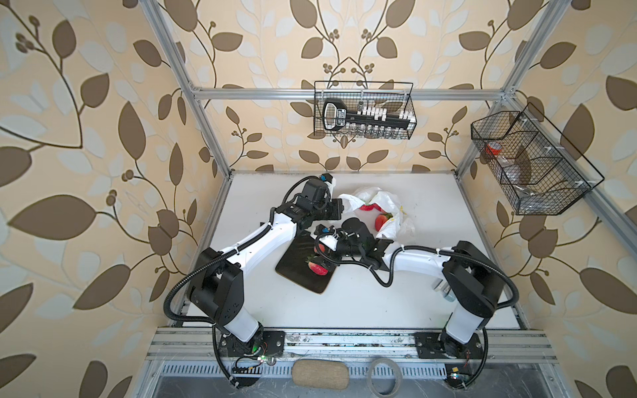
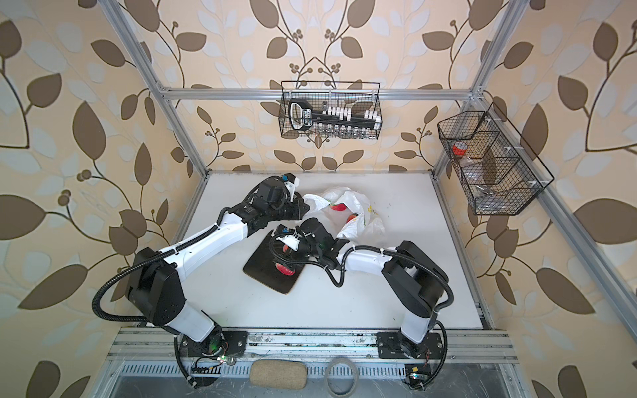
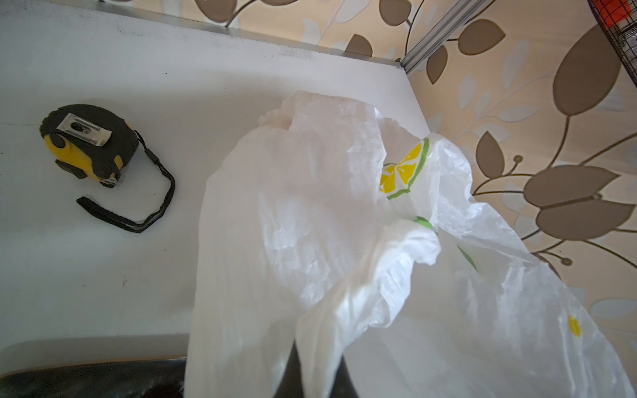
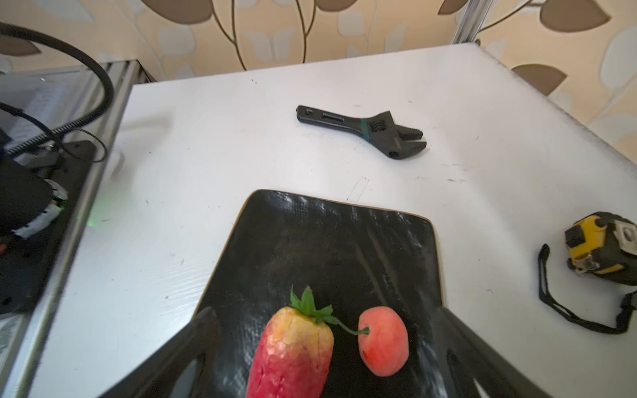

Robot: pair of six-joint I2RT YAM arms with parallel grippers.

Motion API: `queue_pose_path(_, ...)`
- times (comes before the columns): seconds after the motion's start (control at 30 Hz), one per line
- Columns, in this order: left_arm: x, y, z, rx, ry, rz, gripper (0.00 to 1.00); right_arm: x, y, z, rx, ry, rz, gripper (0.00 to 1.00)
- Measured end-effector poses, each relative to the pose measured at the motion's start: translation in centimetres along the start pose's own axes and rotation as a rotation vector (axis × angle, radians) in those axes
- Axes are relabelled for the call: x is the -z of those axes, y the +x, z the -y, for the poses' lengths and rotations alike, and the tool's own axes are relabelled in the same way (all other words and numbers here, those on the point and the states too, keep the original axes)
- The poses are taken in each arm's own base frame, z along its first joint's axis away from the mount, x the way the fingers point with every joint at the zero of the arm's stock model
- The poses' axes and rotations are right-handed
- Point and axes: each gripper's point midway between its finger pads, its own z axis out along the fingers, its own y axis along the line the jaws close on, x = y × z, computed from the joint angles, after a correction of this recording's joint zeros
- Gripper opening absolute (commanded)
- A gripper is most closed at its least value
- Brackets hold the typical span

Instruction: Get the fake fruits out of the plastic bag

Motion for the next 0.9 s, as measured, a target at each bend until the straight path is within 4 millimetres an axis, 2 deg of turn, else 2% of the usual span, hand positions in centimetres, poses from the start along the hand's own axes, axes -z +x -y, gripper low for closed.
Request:
queue_pose_path(0.2, 0.0, 0.0, 0.0, 0.000, -0.002, 0.002, 0.00, 3.2, -1.5, -0.8, -0.014, 0.006, 0.061, 0.92)
queue_pose_path(0.43, 0.0, 0.0, -0.1, 0.001, -0.008, 0.003, 0.00, 6.2, -0.9, -0.8, -0.084, 0.057, 0.093, 0.90)
queue_pose_path(0.53, 0.0, -0.1, -0.5, 0.002, -0.026, 0.008, 0.00, 8.2, -0.8, 0.3, -0.135, 0.131, 0.112, 0.90)
queue_pose_path(0.73, 0.0, -0.1, -0.7, 0.003, -0.040, 0.012, 0.00, 13.8, -3.5, 3.6, -0.275, 0.313, 0.233, 0.92)
queue_pose_path(0.9, 0.1, -0.3, -1.0, 0.005, -0.048, 0.017, 0.00, 17.6, -4.4, 6.2, -0.428, 0.428, 0.286, 0.90)
